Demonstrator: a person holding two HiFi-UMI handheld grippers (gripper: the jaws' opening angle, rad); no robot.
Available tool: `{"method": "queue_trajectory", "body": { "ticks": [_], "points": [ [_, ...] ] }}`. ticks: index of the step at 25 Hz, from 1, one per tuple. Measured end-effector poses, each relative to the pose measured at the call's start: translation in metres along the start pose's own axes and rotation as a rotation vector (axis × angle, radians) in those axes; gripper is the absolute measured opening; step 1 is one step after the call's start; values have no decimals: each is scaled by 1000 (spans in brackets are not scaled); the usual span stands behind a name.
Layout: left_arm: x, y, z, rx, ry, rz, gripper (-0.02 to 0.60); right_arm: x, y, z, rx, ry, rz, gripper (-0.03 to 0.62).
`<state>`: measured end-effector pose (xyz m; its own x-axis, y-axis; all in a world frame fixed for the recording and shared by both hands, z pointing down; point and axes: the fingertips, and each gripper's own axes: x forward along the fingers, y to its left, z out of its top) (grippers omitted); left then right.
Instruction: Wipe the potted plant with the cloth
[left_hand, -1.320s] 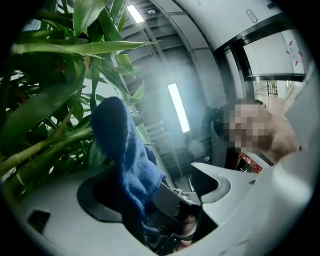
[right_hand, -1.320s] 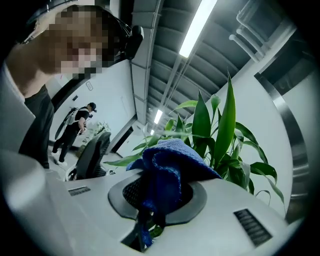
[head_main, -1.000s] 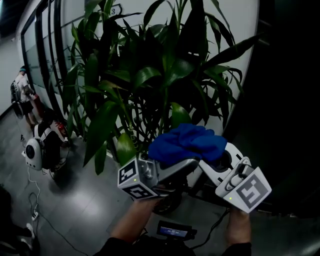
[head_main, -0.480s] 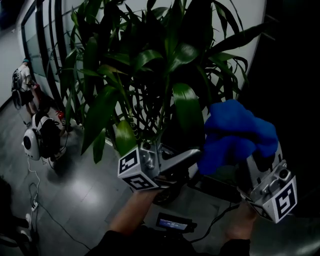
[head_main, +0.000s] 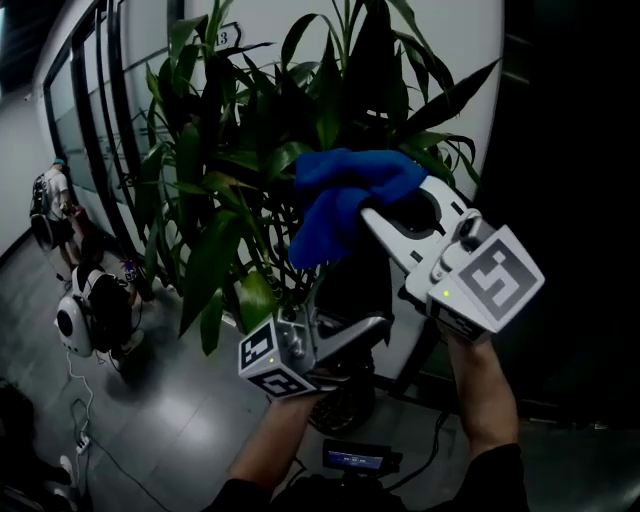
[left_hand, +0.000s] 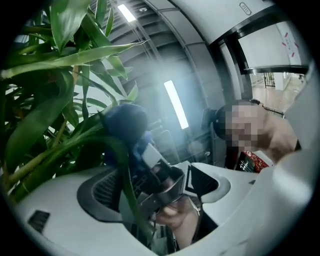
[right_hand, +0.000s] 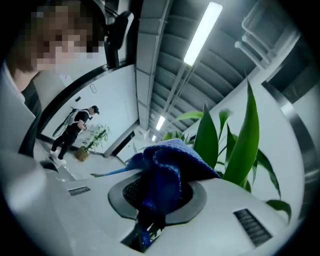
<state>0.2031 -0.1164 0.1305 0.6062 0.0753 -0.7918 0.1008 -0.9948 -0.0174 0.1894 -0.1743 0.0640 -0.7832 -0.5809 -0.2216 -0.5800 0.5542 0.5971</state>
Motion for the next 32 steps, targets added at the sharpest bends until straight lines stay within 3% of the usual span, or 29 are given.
{"method": "queue_trajectory", "body": {
  "ticks": [8,17,24,28,32],
  "points": [
    [-3,1,-4,-31,9,-6,419,-18,23,-30,113,7,11,74],
    [-7,5,1,-155,-78,-13,419,-57,50,-49,196,14,17,74],
    [-11,9,1,-159,-81,-5,419,-82,70,-78,266,44,20,74],
    [-18,13,-3,-166,-71,17,419,-110,79,-72,305,3,32,74],
    [-28,18,-12,-185,-66,50,419,-146,67,-47,385,-154,18,74]
  ]
}}
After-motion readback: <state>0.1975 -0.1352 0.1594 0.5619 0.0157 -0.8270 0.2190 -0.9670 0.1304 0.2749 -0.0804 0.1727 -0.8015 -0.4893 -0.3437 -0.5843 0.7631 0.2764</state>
